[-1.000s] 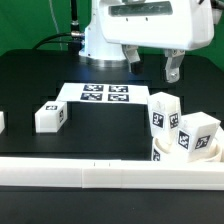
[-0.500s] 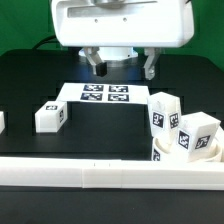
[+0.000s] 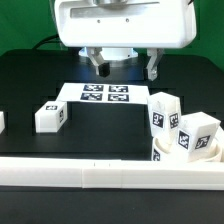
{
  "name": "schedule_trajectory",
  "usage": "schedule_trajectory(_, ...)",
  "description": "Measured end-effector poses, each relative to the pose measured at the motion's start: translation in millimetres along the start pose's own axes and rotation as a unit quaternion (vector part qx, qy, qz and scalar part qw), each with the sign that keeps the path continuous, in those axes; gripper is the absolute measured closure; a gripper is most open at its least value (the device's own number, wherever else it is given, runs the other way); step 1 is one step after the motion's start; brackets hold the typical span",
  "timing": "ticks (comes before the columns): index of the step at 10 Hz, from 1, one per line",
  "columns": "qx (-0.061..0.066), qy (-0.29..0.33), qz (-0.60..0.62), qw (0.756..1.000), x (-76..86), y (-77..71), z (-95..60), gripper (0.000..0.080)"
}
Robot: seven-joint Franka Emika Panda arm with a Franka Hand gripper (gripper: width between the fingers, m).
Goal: Assemble stool
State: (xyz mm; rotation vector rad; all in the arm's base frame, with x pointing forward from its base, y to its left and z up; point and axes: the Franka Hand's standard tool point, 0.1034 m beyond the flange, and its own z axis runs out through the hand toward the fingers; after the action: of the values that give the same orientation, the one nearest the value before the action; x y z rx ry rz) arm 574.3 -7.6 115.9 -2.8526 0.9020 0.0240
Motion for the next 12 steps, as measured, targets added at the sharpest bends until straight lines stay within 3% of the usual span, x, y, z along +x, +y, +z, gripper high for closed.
schedule_trajectory(3, -0.023, 0.011, -0.168, 0.986, 25.9, 47.3, -0.1, 0.0151)
schedule_trajectory(6, -0.023, 0.011, -0.166, 0.986, 25.0, 46.0, 0.8, 0.0151)
schedule_trajectory(7, -0.03, 0.021, -0.225, 0.974, 29.4, 50.4, 1.8, 0.0151)
schedule_trajectory(8, -0.04, 0.034, -0.275, 0.96, 33.9, 63.1, 7.3, 0.0151)
schedule_trajectory(10, -0.045, 0.023, -0.284, 0.957, 48.2, 110.8, 15.4, 0.0151)
schedule_trajectory(11, -0.048, 0.018, -0.291, 0.955, 50.9, 124.6, 19.5, 0.0151)
schedule_trajectory(12, -0.049, 0.007, -0.28, 0.959, 48.8, 123.6, 20.4, 0.0151)
